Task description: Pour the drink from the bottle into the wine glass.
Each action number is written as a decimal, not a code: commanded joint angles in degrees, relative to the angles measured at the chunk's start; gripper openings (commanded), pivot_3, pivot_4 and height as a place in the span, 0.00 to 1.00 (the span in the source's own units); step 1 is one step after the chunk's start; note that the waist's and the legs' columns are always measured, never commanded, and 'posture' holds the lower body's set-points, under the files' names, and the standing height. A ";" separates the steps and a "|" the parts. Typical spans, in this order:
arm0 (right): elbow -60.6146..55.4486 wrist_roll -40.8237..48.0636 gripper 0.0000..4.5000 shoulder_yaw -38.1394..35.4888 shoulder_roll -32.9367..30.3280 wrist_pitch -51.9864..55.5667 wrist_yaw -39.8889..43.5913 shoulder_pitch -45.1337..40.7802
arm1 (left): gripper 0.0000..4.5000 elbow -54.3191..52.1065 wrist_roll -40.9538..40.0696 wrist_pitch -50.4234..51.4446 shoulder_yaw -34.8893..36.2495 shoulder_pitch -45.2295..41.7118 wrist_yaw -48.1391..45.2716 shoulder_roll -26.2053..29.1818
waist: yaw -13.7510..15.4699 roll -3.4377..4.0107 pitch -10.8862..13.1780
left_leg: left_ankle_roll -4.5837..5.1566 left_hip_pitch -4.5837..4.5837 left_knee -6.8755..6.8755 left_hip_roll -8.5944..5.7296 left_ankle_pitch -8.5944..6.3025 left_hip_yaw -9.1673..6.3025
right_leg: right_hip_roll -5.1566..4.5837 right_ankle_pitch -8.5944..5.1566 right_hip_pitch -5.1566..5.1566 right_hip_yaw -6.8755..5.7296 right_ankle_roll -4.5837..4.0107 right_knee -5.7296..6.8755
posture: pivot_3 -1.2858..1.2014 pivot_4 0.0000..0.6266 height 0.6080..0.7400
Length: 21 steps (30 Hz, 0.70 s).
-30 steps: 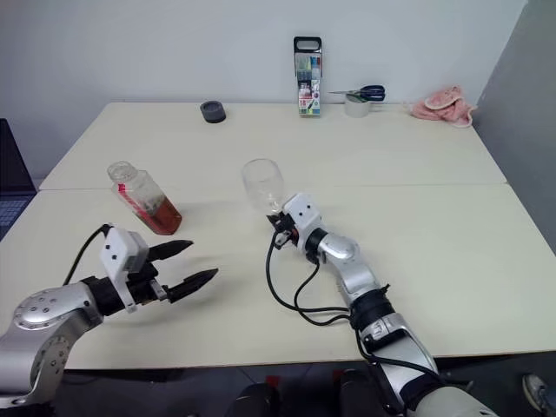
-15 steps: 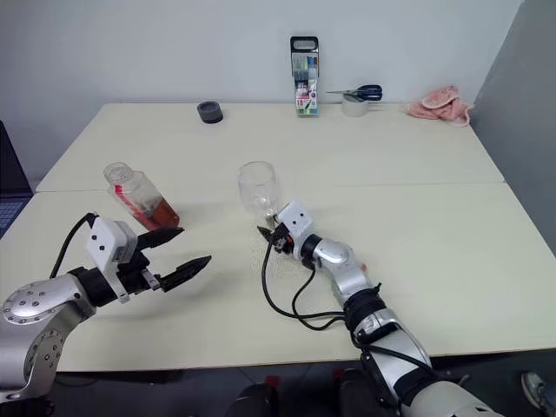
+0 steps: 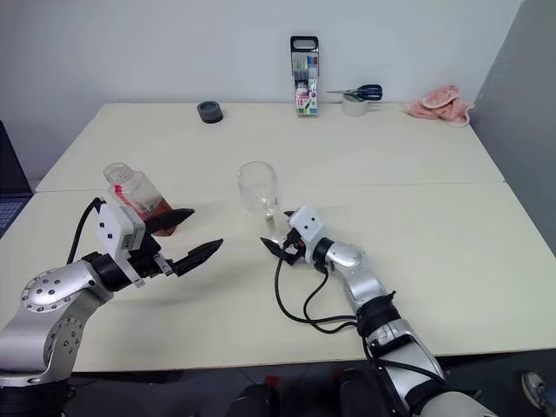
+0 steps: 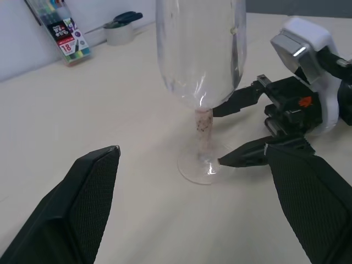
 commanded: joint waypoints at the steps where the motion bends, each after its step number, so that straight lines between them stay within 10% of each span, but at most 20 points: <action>1: -8.41 0.36 1.00 0.26 -2.05 3.02 1.44 2.15 | 1.00 -2.23 0.14 -2.13 2.05 0.22 2.57 -0.92 | 0.08 -0.01 0.00 | 0.00 0.00 0.00 0.00 0.00 0.00 | 0.00 0.00 0.00 0.00 0.00 0.00 | 0.52 0.24 1.00; 14: -49.42 11.04 1.00 3.21 -21.23 26.76 17.83 16.20 | 1.00 3.22 11.68 -10.93 5.09 13.81 25.29 -17.09 | 1.46 -0.06 0.03 | -0.01 -0.08 -0.02 0.09 -0.02 -0.15 | -0.13 0.03 0.12 -0.10 0.10 -0.40 | 0.52 0.24 1.00; 21: -54.36 13.46 1.00 3.59 -20.73 31.84 16.13 15.11 | 1.00 8.25 11.64 -11.26 5.00 7.87 23.82 -13.43 | 2.73 -0.12 0.03 | -0.02 -0.07 0.02 -0.06 -0.01 -0.23 | -0.04 0.04 0.22 -0.23 0.13 -0.44 | 0.52 0.24 1.00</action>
